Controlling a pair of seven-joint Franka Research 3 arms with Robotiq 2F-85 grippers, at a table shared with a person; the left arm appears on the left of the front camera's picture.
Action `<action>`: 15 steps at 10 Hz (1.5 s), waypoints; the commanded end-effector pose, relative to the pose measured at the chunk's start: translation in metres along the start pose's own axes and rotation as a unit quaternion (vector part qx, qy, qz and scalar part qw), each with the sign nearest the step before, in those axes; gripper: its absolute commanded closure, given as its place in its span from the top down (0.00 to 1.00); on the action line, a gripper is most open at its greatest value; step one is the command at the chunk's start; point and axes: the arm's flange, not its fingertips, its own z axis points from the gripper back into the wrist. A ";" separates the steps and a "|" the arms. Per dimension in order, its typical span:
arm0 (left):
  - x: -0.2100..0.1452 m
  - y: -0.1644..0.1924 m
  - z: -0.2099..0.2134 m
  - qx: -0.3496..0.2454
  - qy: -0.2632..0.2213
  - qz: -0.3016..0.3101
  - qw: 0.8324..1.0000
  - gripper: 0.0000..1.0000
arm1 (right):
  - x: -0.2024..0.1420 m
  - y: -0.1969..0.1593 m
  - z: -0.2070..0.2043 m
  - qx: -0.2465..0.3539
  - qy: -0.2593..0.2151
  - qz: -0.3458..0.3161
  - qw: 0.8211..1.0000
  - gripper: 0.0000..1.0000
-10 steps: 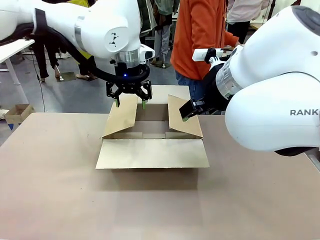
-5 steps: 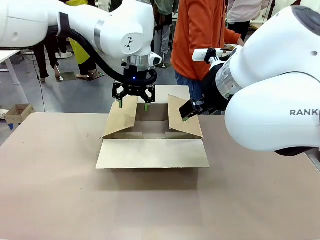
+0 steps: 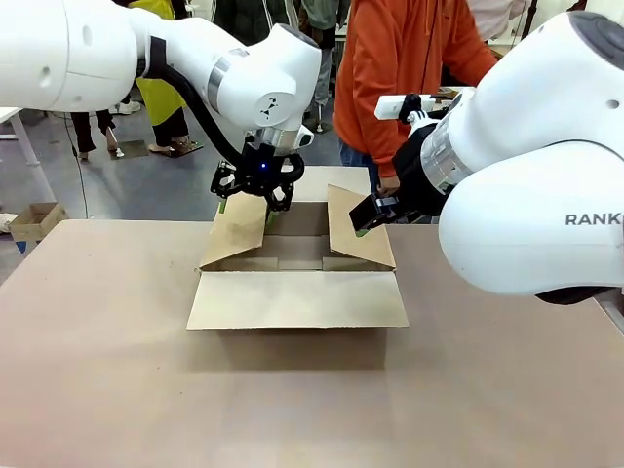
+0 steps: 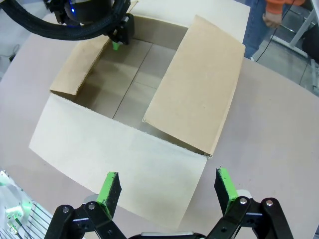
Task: Pack the gift set into the box.
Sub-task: Place both hands on the side flaps of the Package Box and spread them outward.
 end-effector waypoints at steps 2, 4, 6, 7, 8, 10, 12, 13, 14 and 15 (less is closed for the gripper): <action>0.002 0.003 0.006 0.013 -0.001 0.004 1.000 1.00 | -0.001 0.001 0.001 -0.001 0.000 0.003 1.000 1.00; -0.002 0.010 0.010 0.014 -0.011 0.006 1.000 1.00 | -0.001 0.001 0.001 -0.001 0.000 0.003 1.000 1.00; -0.005 0.020 0.015 0.010 -0.025 0.017 0.999 1.00 | -0.001 0.001 0.001 -0.001 0.000 0.003 1.000 1.00; -0.003 0.028 0.017 0.012 -0.028 0.027 0.999 1.00 | -0.001 0.001 0.001 -0.001 0.000 0.003 1.000 1.00; -0.001 0.035 0.016 0.012 -0.025 0.034 0.999 1.00 | -0.001 0.001 0.001 -0.001 0.000 0.003 1.000 1.00; -0.001 0.054 0.013 0.005 -0.019 0.049 0.999 1.00 | -0.001 0.001 0.001 -0.001 0.000 0.003 1.000 1.00; -0.002 0.084 0.007 -0.010 -0.010 0.072 0.997 1.00 | -0.001 0.001 0.001 -0.001 0.000 0.003 1.000 1.00; -0.005 0.101 0.003 -0.024 -0.005 0.089 0.996 1.00 | -0.001 0.001 0.001 -0.001 0.000 0.003 1.000 1.00; -0.006 0.115 0.001 -0.041 -0.002 0.097 0.994 1.00 | -0.001 0.001 0.001 -0.001 0.000 0.003 1.000 1.00; -0.007 0.128 -0.002 -0.060 0.002 0.105 0.993 1.00 | -0.001 0.001 0.001 -0.001 0.000 0.003 1.000 1.00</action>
